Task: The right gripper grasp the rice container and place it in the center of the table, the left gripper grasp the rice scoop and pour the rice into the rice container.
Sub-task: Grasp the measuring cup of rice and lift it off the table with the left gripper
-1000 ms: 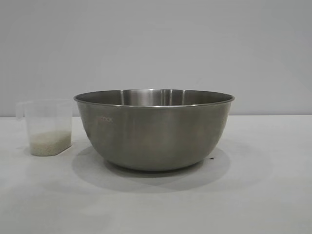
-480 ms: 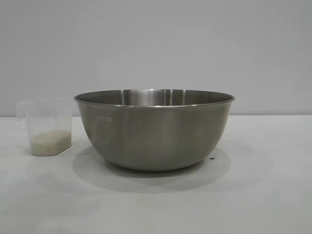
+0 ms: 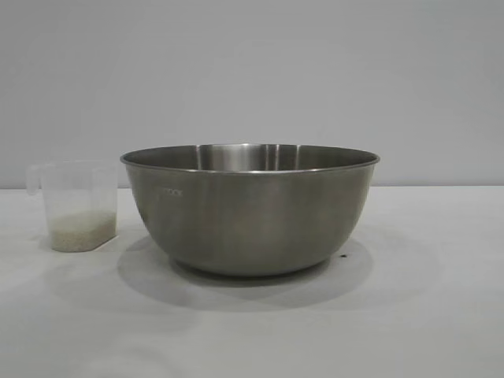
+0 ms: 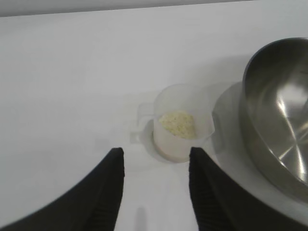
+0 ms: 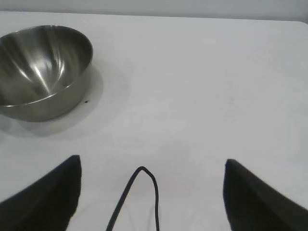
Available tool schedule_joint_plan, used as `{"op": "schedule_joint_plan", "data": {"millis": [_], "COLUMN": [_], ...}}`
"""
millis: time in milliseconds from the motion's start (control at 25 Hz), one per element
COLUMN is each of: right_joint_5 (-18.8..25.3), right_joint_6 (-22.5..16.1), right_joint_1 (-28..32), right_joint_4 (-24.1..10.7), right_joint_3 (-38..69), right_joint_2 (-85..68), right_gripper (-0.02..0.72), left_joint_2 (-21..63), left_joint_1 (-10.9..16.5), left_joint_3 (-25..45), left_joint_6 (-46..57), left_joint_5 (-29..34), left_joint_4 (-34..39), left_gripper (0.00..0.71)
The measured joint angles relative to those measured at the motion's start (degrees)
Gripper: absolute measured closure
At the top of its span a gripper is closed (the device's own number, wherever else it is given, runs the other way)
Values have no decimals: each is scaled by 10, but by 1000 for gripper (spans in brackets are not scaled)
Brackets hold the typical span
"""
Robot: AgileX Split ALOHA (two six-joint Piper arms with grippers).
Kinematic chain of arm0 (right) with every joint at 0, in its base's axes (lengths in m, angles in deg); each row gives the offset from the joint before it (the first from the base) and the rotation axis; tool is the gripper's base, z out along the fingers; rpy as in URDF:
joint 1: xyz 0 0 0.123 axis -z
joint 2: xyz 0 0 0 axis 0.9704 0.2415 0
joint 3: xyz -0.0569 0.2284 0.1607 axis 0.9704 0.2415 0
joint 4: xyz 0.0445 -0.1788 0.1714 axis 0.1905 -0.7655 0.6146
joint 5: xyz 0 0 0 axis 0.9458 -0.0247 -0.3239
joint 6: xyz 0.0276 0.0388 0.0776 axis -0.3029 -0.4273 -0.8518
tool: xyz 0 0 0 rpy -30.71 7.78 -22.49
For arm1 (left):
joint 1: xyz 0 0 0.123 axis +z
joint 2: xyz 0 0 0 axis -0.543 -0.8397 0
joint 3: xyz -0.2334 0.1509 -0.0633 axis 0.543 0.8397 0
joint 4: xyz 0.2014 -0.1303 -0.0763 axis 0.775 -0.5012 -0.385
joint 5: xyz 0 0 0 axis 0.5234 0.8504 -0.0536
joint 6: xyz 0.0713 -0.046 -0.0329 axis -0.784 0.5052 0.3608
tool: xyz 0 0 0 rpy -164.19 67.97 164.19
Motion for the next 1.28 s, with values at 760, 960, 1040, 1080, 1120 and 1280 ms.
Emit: {"op": "schedule_joint_plan", "data": {"millis": [760,960,1040,1080,1120,1280], "right_joint_5": [0,0,0,0,0,0], "right_joint_6": [0,0,0,0,0,0], "right_joint_1": [0,0,0,0,0,0], "right_joint_4": [0,0,0,0,0,0], "right_joint_3": [0,0,0,0,0,0], "right_joint_2": [0,0,0,0,0,0], "right_gripper": [149,149,149,149,149,149], "left_joint_2": [-203,-320,-349,-358,-363,-374], "left_joint_1": [-1,-1,-1,-1,-1,-1], "left_joint_3": [130,127,123,123,123,110], "left_joint_6": [111,118,118,119,119,119], "left_joint_5": [-481,-528,-529,-530,-530,-531], "left_joint_4": [166,177,178,178,178,170], "left_gripper": [406,406,406,406,406,406]}}
